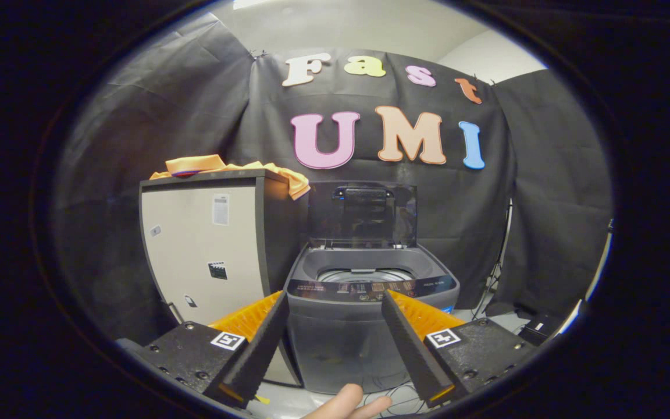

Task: Put the clothes into the washing machine and then close the washing machine lid.

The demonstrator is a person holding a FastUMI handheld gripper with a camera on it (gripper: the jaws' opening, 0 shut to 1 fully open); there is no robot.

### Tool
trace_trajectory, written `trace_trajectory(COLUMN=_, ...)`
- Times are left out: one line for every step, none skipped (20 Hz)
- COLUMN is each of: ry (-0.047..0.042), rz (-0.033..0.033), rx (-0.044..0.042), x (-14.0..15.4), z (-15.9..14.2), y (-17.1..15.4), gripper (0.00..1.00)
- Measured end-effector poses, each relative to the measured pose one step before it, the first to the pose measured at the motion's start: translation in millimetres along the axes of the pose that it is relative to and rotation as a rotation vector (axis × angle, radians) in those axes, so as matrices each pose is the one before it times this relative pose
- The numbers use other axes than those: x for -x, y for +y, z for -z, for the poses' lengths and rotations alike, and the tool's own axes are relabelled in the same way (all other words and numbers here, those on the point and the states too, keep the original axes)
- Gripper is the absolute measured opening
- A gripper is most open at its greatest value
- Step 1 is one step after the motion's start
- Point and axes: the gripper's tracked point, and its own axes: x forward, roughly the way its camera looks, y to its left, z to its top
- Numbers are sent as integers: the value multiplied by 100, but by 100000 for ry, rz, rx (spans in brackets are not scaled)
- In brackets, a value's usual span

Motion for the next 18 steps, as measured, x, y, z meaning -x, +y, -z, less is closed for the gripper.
trace_trajectory(ry=563, rz=488, rx=100, x=27, z=309, y=87, gripper=98)
trace_trajectory(ry=200, rz=488, rx=73, x=-22, z=217, y=65, gripper=98)
trace_trajectory(ry=-201, rz=83, rx=-130, x=63, z=65, y=217, gripper=98)
trace_trajectory(ry=-90, rz=-117, rx=-217, x=-39, z=4, y=258, gripper=98)
trace_trajectory(ry=-18, rz=-54, rx=195, x=-100, z=139, y=247, gripper=98)
trace_trajectory(ry=159, rz=-91, rx=650, x=-42, z=-64, y=143, gripper=98)
trace_trajectory(ry=286, rz=-251, rx=590, x=-10, z=155, y=246, gripper=98)
trace_trajectory(ry=94, rz=92, rx=86, x=-92, z=-52, y=30, gripper=98)
trace_trajectory(ry=-130, rz=424, rx=-447, x=5, z=129, y=69, gripper=98)
trace_trajectory(ry=-657, rz=194, rx=-410, x=-22, z=-80, y=179, gripper=98)
trace_trajectory(ry=-838, rz=-382, rx=-141, x=-235, z=-245, y=311, gripper=98)
trace_trajectory(ry=55, rz=-527, rx=131, x=-175, z=200, y=397, gripper=98)
trace_trajectory(ry=1009, rz=103, rx=723, x=-293, z=219, y=90, gripper=98)
trace_trajectory(ry=1202, rz=181, rx=643, x=-165, z=353, y=50, gripper=98)
trace_trajectory(ry=780, rz=-191, rx=60, x=-237, z=83, y=293, gripper=98)
trace_trajectory(ry=288, rz=-673, rx=-586, x=-271, z=-130, y=484, gripper=98)
trace_trajectory(ry=-101, rz=-1051, rx=-1175, x=-498, z=-454, y=647, gripper=98)
trace_trajectory(ry=-408, rz=-1338, rx=-1365, x=-478, z=-497, y=731, gripper=98)
